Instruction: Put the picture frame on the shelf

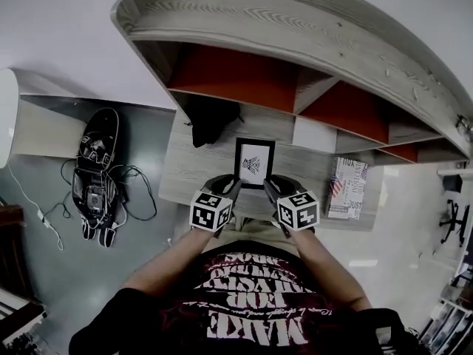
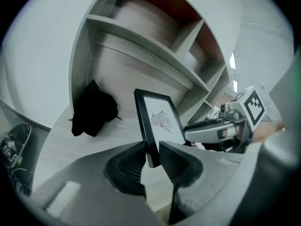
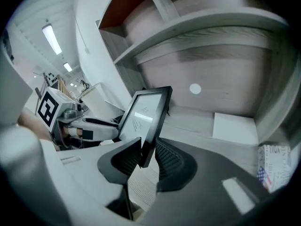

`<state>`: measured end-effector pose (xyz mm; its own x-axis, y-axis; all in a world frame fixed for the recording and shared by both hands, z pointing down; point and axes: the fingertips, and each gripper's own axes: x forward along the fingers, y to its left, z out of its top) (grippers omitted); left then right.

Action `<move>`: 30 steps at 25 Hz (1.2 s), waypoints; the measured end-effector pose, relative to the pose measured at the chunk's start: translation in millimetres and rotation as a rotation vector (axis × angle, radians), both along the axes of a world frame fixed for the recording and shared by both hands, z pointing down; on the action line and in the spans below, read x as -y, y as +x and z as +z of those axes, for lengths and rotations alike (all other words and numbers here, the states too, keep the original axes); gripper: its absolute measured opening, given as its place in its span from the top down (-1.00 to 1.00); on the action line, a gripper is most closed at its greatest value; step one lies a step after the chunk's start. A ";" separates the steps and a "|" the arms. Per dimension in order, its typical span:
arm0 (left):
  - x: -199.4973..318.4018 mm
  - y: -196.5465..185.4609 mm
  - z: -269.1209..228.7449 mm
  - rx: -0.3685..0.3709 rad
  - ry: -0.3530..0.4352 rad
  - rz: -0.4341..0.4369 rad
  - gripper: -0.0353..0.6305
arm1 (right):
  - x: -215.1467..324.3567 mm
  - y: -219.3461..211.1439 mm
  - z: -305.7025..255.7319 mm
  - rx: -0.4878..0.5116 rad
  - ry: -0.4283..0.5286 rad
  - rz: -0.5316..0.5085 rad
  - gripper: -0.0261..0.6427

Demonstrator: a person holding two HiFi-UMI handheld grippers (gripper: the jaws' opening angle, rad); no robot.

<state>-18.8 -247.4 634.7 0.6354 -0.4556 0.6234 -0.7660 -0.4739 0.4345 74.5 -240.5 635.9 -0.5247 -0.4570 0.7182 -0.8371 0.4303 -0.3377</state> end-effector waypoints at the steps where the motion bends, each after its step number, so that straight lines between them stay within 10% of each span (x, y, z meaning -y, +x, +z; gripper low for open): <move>1: 2.2 -3.8 -7.5 -0.006 0.013 -0.011 0.62 | 2.8 -3.6 -7.5 -0.002 0.017 -0.007 0.57; 30: 90.6 -41.6 -173.7 -0.049 0.349 -0.158 0.65 | 93.6 -38.2 -165.9 0.081 0.322 -0.050 0.57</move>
<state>-60.4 -338.0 461.0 0.5653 -0.7299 0.3844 -0.8240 -0.4772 0.3056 36.3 -334.1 470.0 -0.6018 -0.6262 0.4957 -0.7882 0.5656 -0.2424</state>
